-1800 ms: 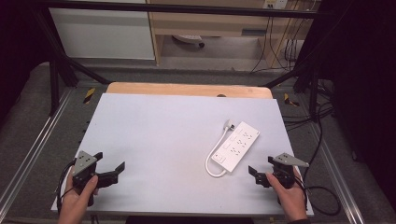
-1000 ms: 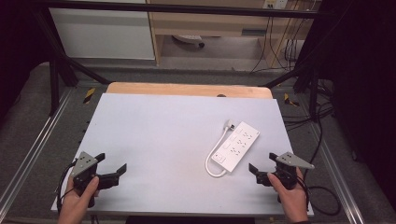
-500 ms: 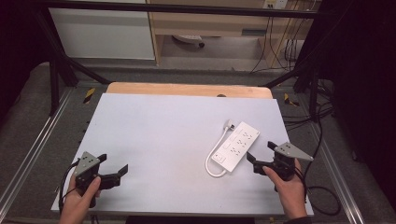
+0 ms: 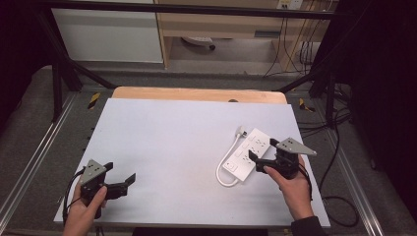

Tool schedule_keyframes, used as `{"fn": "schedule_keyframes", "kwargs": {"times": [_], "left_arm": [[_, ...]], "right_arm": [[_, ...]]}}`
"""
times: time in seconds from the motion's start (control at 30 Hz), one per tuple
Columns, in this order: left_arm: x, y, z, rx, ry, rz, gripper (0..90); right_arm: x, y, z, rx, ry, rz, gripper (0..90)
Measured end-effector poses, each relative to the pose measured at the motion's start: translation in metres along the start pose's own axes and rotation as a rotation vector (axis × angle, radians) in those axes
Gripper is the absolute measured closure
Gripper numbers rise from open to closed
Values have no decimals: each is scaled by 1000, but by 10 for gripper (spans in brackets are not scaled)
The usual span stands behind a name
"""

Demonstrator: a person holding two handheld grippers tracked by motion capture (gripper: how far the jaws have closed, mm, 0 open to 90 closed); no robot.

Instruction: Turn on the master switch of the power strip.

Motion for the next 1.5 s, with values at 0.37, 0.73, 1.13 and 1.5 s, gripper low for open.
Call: {"fn": "schedule_keyframes", "kwargs": {"times": [0.37,0.73,1.13,1.5], "left_arm": [[-1,0,1,-1,-11,4,64],[-1,0,1,5,-10,2,64],[-1,-1,1,15,-21,-10,64],[-1,-1,1,15,-17,-6,64]], "right_arm": [[3,1,4,-9,-27,-41,333],[7,0,5,-24,-68,-33,621],[23,7,5,-56,-78,-17,784],[30,12,1,-78,-60,14,885]]}}
Point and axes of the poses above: each handheld gripper's, and its own axes: x roughly forward along the jaws, z roughly out of its top, y roughly to its left, the point moved 2 cm from there along x, roughly forward along the jaws, and after that the axes turned 12 degrees about z, right-handed, at the moved point
